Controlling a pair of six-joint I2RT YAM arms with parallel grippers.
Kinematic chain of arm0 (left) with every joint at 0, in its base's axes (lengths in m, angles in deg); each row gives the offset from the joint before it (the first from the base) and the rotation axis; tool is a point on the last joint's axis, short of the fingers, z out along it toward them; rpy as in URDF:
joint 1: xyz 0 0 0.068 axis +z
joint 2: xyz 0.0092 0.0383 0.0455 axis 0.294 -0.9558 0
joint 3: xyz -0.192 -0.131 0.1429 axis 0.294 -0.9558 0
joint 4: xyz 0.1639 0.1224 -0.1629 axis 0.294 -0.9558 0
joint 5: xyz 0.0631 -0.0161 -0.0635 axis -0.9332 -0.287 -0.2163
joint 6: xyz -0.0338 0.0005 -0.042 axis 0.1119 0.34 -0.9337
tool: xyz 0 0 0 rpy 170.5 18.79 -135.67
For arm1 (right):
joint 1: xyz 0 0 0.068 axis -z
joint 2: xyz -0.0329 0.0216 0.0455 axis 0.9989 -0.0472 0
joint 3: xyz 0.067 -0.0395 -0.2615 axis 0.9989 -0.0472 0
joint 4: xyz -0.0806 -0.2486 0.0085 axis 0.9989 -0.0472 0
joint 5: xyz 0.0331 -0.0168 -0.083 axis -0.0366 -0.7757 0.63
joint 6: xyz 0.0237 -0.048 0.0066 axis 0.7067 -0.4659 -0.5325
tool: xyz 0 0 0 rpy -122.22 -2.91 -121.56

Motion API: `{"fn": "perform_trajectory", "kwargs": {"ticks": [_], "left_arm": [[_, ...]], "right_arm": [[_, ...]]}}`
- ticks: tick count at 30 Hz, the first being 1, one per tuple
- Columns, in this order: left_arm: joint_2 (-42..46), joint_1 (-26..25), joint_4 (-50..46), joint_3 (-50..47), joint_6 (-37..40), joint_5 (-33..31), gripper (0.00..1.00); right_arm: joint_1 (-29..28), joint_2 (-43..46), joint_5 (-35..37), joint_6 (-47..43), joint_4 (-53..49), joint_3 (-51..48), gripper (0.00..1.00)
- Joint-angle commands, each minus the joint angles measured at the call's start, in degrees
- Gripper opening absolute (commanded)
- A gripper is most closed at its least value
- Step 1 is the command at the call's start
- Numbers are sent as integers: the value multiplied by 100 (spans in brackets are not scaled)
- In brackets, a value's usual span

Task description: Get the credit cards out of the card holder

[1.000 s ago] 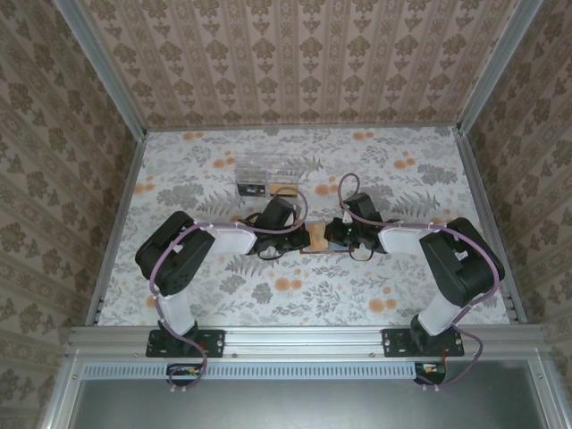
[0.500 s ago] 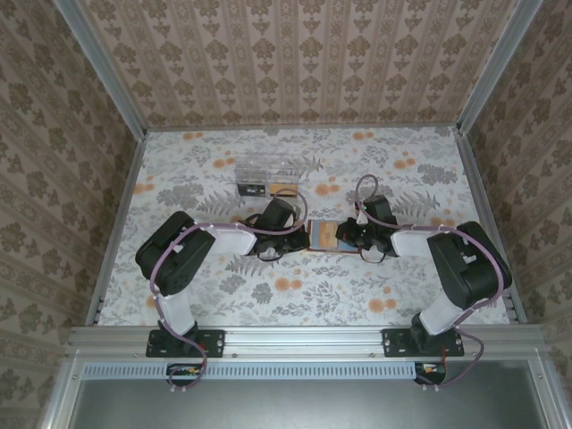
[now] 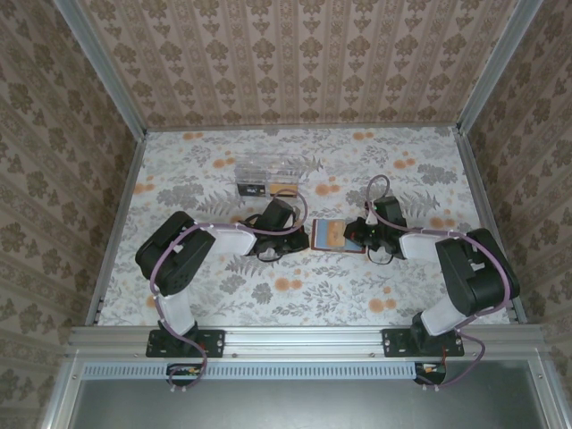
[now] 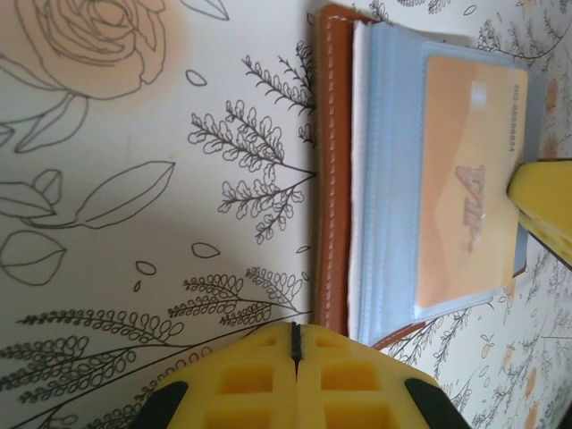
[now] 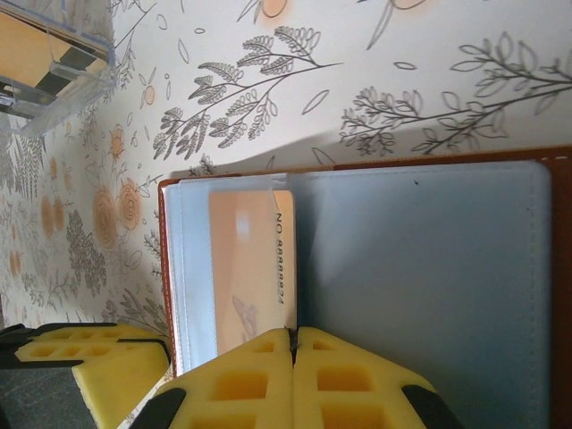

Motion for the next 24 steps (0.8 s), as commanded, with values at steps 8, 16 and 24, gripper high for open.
{"fn": "perform_trajectory", "kwargs": {"ticks": [8,16,24], "left_arm": [[77,22,-150,40,32,40,0],[-10,-193,-874,1093,437,-21,5],[-683,-416,-1365,1942,501,-138,1]], "right_arm": [[272,139,-233,-200,-249,-197,0],[222,-59,-341,-137,-71,-179,0],[176,-79,-338,-146,-58,-155,0]]}}
